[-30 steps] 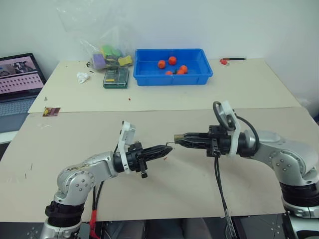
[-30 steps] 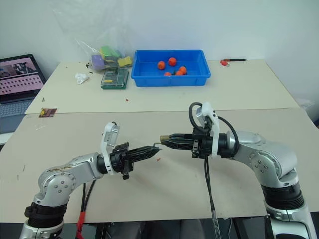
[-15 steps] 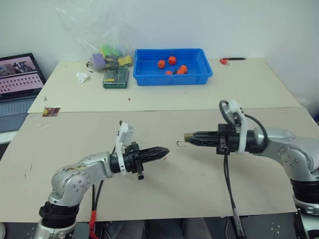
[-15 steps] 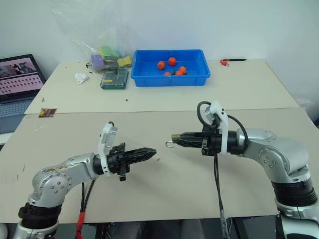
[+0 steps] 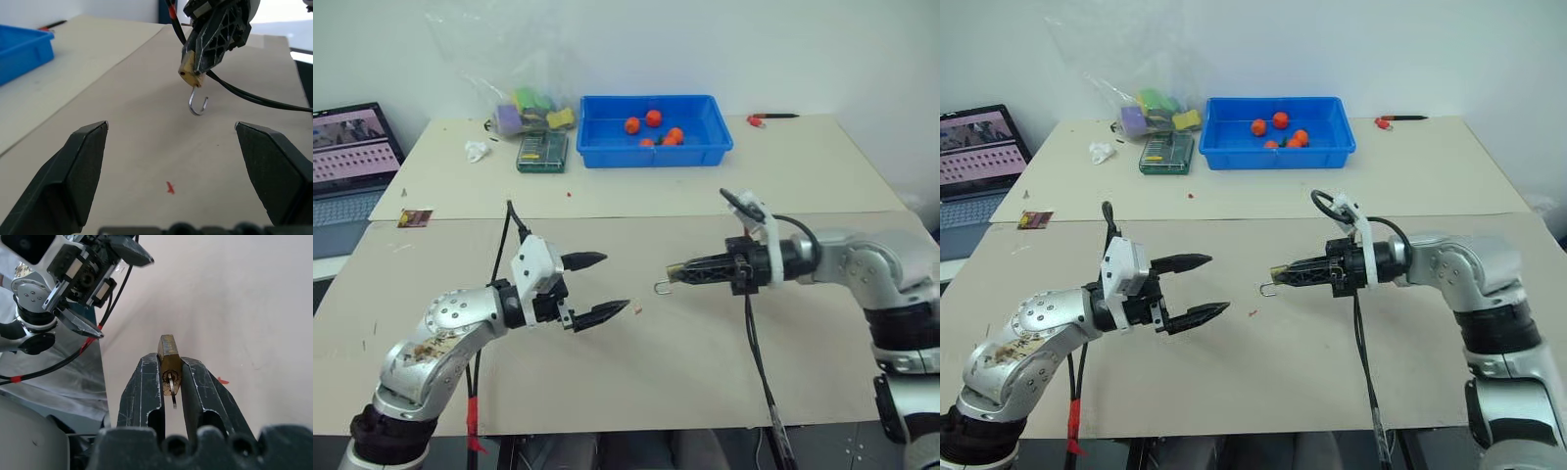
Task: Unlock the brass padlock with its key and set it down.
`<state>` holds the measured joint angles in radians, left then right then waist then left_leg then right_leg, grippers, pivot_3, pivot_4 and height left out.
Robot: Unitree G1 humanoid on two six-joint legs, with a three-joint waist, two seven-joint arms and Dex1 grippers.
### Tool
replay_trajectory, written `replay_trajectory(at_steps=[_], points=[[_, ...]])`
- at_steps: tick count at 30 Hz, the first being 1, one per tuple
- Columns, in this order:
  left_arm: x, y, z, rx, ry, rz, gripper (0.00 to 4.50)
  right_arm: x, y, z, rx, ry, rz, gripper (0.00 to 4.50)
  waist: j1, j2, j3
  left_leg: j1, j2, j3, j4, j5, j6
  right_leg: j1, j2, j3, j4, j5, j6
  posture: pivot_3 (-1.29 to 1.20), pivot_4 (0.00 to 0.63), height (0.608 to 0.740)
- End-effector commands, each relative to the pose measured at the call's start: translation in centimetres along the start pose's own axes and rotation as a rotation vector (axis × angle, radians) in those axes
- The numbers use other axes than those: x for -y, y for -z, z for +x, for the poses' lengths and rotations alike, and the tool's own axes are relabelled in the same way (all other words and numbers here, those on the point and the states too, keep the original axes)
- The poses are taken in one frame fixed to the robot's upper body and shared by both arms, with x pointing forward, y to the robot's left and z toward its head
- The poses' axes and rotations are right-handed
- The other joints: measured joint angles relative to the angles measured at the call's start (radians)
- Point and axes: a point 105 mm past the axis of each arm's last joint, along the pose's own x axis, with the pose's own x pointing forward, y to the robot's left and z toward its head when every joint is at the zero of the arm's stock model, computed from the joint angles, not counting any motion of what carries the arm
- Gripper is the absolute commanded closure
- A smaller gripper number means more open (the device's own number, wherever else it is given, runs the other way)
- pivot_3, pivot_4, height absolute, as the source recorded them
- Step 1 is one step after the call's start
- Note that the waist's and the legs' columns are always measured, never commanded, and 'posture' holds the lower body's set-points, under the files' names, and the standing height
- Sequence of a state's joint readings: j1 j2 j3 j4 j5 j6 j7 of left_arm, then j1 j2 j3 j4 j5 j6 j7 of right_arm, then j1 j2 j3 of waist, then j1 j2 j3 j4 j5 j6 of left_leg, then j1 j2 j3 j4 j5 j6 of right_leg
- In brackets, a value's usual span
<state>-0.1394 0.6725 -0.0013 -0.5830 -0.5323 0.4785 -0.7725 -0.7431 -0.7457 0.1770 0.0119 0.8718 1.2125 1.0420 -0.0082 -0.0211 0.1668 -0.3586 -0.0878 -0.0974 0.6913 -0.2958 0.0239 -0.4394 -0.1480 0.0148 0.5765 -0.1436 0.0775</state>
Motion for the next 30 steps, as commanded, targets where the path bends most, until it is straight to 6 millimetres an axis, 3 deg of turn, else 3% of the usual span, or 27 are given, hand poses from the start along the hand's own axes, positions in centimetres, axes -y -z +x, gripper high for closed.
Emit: replay_trajectory(at_steps=[1,8,13,15,21,24,26,30], points=[[0.3,-0.5,-0.4,0.016,-0.052,0.064,0.03,1.4,0.0,0.8,-0.025,0.009,0.078,4.41,-0.002,0.000,0.000,0.000,0.000,0.000,0.000,0.000,0.000,0.000,0.000,0.000,0.000,0.000,0.000,0.00,0.150,0.740],[0.4,-0.3,0.6,0.041,-0.148,0.062,0.03,3.6,0.3,3.3,-0.061,0.001,0.175,4.41,-0.003,0.000,0.000,-0.007,0.000,0.000,0.000,0.001,-0.002,-0.009,0.000,0.000,0.002,0.001,-0.002,0.00,0.150,0.740],[0.7,-0.8,2.3,0.111,-0.199,-0.013,0.03,4.5,1.3,3.4,-0.104,0.008,0.190,4.41,0.001,0.000,0.000,-0.010,-0.001,-0.001,0.002,0.001,-0.003,-0.011,0.000,0.000,0.002,0.003,-0.003,0.00,0.150,0.740],[0.6,-0.8,2.6,0.122,-0.224,-0.028,0.00,4.9,1.6,2.9,-0.115,0.019,0.192,3.41,-0.001,0.000,0.000,-0.011,-0.001,-0.001,0.002,0.003,-0.006,-0.013,0.000,0.000,0.002,0.003,-0.004,0.00,0.150,0.740],[0.1,0.1,3.2,0.160,-0.210,-0.175,0.00,4.9,1.5,0.6,-0.115,0.013,0.153,1.54,-0.004,0.000,0.000,-0.012,-0.001,0.000,0.002,0.003,-0.005,-0.014,0.000,0.000,0.003,0.003,-0.004,0.00,0.150,0.740],[-2.8,0.8,2.2,0.152,-0.282,-0.172,0.00,4.7,1.1,-1.8,-0.105,0.032,0.092,0.41,-0.003,0.000,0.000,-0.012,-0.001,0.000,0.002,0.003,-0.005,-0.014,0.000,0.000,0.003,0.003,-0.004,0.00,0.150,0.740],[-3.8,0.7,1.7,0.153,-0.294,-0.165,0.00,4.6,0.9,-3.7,-0.109,0.050,0.024,0.05,-0.004,0.000,0.000,-0.012,0.000,0.000,0.002,0.003,-0.005,-0.015,0.000,0.000,0.004,0.003,-0.004,0.00,0.150,0.740],[-4.3,1.1,1.3,0.115,-0.263,-0.171,0.00,3.7,0.5,-6.3,-0.101,0.065,-0.108,0.05,-0.005,0.000,0.000,-0.012,0.000,0.000,0.002,0.003,-0.006,-0.015,0.000,0.000,0.003,0.003,-0.004,0.00,0.150,0.740]])
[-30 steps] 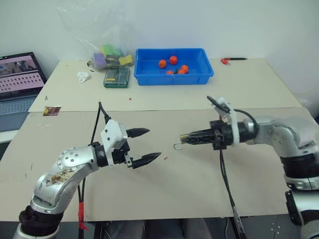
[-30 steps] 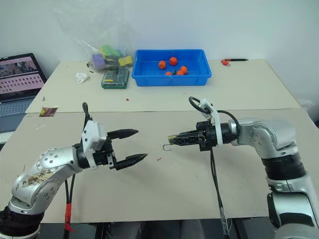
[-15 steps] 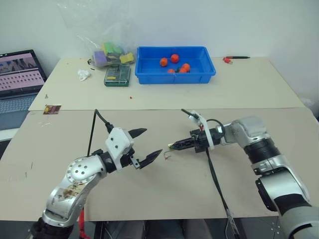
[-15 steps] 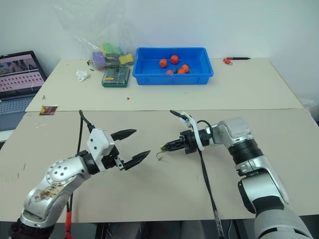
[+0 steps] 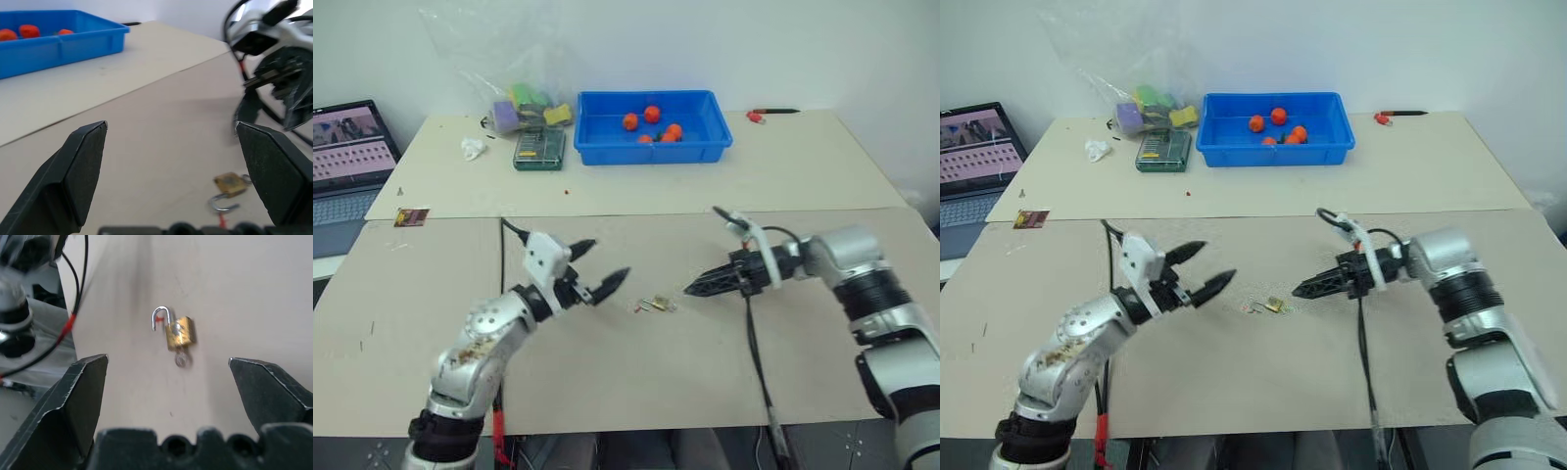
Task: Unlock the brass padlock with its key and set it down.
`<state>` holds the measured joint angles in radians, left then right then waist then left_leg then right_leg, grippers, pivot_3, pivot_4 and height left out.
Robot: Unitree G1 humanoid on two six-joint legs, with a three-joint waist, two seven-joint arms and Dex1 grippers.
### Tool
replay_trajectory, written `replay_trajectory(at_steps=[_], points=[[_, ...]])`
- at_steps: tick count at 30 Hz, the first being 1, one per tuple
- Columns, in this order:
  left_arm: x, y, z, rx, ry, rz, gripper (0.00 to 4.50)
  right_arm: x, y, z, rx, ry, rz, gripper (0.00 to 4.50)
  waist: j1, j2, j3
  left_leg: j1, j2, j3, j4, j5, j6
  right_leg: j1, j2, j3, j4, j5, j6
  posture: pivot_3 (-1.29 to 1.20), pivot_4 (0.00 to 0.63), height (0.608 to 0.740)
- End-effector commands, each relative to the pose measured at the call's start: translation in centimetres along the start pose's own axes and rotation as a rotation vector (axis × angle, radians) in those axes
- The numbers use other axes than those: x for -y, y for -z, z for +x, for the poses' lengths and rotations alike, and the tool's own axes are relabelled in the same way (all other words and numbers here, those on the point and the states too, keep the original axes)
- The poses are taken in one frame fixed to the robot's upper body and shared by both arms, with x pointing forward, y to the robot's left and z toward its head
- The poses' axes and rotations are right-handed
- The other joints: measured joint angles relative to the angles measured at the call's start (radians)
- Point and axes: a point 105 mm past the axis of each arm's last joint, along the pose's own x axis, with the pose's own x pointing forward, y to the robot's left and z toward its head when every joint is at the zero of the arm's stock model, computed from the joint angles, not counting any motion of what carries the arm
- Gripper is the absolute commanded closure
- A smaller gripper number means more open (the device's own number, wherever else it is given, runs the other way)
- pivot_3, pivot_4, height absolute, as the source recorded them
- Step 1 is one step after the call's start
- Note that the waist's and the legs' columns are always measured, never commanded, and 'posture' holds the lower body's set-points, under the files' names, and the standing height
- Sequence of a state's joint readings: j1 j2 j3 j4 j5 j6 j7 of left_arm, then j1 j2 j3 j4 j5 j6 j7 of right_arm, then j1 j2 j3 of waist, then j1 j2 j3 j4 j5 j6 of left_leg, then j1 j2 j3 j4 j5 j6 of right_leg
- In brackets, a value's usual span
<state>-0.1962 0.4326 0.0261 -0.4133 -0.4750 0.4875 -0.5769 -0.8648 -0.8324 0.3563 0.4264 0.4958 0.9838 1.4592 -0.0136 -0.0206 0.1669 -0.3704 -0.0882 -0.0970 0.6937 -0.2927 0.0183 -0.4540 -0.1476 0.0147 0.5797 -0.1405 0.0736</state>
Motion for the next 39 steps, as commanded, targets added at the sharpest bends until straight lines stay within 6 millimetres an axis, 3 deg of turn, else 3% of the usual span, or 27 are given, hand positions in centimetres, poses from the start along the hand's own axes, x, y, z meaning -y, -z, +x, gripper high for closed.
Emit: replay_trajectory(at_steps=[1,4,7,11,16,23,29,33,39], points=[[-0.3,-0.7,-0.1,-0.003,0.048,0.012,0.00,-2.2,-1.3,-2.7,0.055,-0.025,-0.231,0.05,0.001,0.000,0.000,0.000,0.000,0.000,0.000,0.000,0.000,0.000,0.000,0.000,0.000,0.000,0.000,0.00,0.150,0.740],[-0.6,-0.6,-0.1,-0.040,0.054,0.022,0.00,-4.2,-1.7,-3.6,0.090,-0.023,-0.395,0.05,0.000,0.000,0.000,-0.001,0.000,0.001,0.000,0.001,-0.001,-0.001,0.000,0.000,0.000,0.000,0.000,0.00,0.150,0.740],[-0.7,-1.3,0.0,-0.027,0.052,0.023,0.00,-5.3,-1.9,-3.2,0.113,0.026,-0.478,0.05,0.000,0.000,0.000,-0.001,0.001,0.001,0.000,0.000,-0.001,-0.001,0.000,0.000,0.000,0.000,0.000,0.00,0.150,0.740],[-1.4,-2.4,0.0,-0.012,0.040,0.041,0.00,-6.8,-2.1,-1.9,0.154,0.069,-0.558,0.05,0.005,0.000,0.000,-0.001,0.001,0.000,0.001,0.000,0.000,-0.001,0.000,0.000,0.001,0.000,0.000,0.00,0.150,0.740],[-2.6,-3.2,0.6,0.000,0.047,0.051,0.00,-10.9,-3.3,0.4,0.344,-0.078,-0.573,0.05,0.005,0.000,0.000,0.000,0.001,0.000,0.001,0.000,0.000,-0.001,0.000,0.000,0.001,0.001,0.000,0.00,0.150,0.740],[-2.7,-4.1,1.3,0.031,0.055,0.049,0.00,-8.2,-3.4,0.8,0.324,0.116,-0.562,0.05,0.011,0.000,0.000,0.000,0.000,0.000,0.001,0.002,-0.004,-0.001,0.000,0.000,0.000,0.002,-0.001,0.00,0.150,0.740],[-3.4,-4.0,1.3,0.034,0.027,0.063,0.00,-5.4,-2.5,-0.6,0.228,0.249,-0.610,0.05,0.011,0.000,0.000,0.000,0.000,0.002,0.001,0.003,-0.005,-0.001,0.000,0.000,0.000,0.002,-0.001,0.00,0.150,0.740],[-3.4,-4.1,1.5,0.020,0.052,0.076,0.00,-4.7,-2.9,-2.2,0.245,0.276,-0.628,0.05,0.008,0.000,0.000,0.000,0.001,0.005,0.001,0.003,-0.005,-0.001,0.000,0.000,0.000,0.002,-0.001,0.00,0.150,0.740],[-3.3,-3.7,1.0,-0.030,0.100,0.092,0.00,-4.9,-2.3,-2.9,0.236,0.237,-0.642,0.05,0.002,0.000,0.000,0.000,0.001,0.006,0.001,0.003,-0.005,-0.001,0.000,0.001,0.000,0.002,-0.001,0.00,0.150,0.740]])
